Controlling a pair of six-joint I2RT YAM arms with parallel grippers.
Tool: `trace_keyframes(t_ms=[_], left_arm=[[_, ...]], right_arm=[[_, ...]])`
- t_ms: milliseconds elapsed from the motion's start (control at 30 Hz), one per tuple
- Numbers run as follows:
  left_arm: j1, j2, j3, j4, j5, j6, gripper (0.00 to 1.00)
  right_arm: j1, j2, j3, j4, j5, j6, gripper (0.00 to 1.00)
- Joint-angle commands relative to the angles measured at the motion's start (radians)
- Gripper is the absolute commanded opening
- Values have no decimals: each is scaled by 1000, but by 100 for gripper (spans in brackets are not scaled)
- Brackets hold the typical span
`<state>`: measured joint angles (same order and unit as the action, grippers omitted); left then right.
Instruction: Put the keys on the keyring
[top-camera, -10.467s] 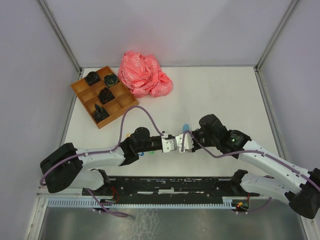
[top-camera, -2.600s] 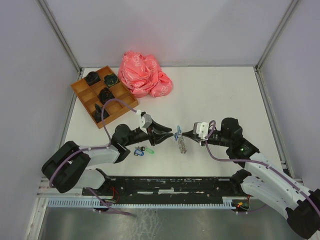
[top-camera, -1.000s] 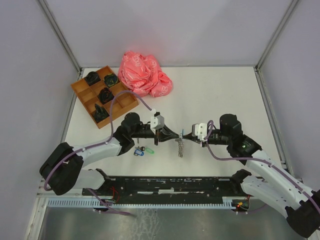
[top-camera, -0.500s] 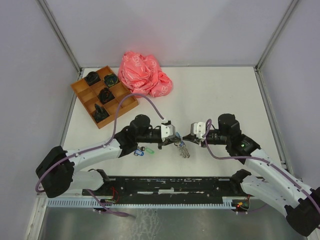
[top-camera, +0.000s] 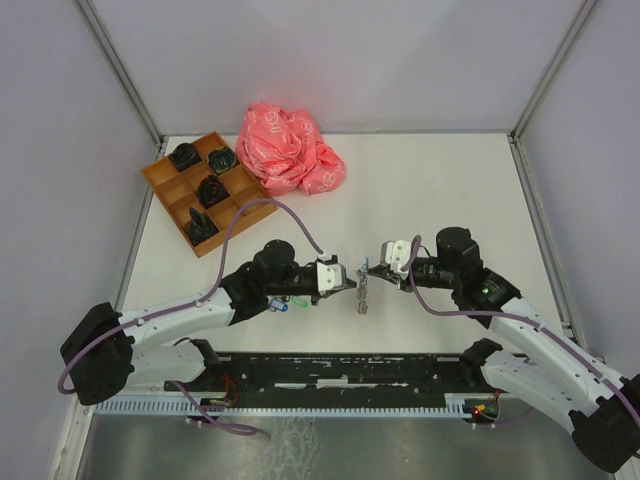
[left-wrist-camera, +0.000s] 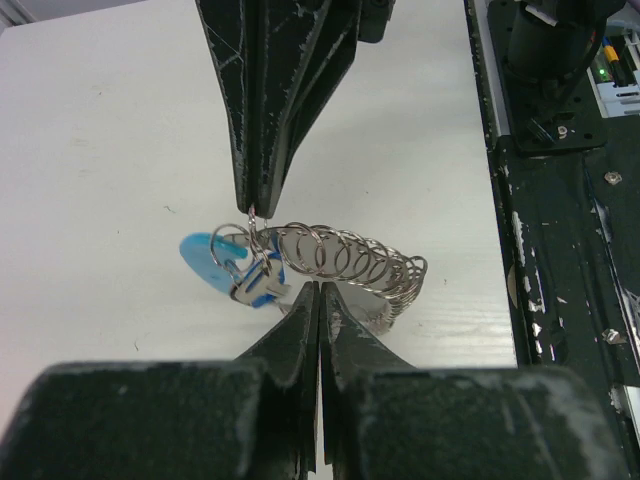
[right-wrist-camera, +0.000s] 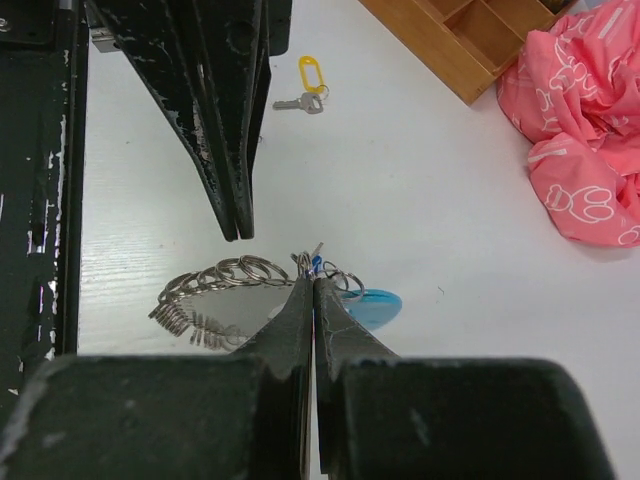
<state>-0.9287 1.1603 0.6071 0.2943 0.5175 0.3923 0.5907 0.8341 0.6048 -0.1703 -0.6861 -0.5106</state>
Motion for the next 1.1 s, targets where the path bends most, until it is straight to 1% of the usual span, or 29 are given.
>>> trace_keyframes(t_ms=[0, 67, 200, 267, 400, 633, 833, 1067], left_arm=[[-7, -29, -24, 69, 5, 44, 3], [-7, -29, -32, 85, -11, 31, 4], [-6, -62, -101, 214, -108, -29, 21], [-2, -84, -147, 287, -162, -57, 27], [26, -95, -175, 361, -176, -102, 33], [60, -78, -183, 452, -151, -161, 39], [61, -43, -168, 470, -73, -186, 41], [56, 17, -159, 505, -49, -214, 43]], right_arm=[[-3, -15, 39, 79, 14, 34, 1], [-3, -13, 31, 98, -6, 46, 1], [-3, -16, 13, 132, -21, 55, 1], [-4, -19, 8, 144, -25, 53, 1], [-3, -23, -4, 164, -41, 51, 1], [-3, -26, -24, 193, -58, 46, 1], [-2, -20, -31, 217, -54, 53, 1], [-3, -24, -32, 224, -48, 61, 1]])
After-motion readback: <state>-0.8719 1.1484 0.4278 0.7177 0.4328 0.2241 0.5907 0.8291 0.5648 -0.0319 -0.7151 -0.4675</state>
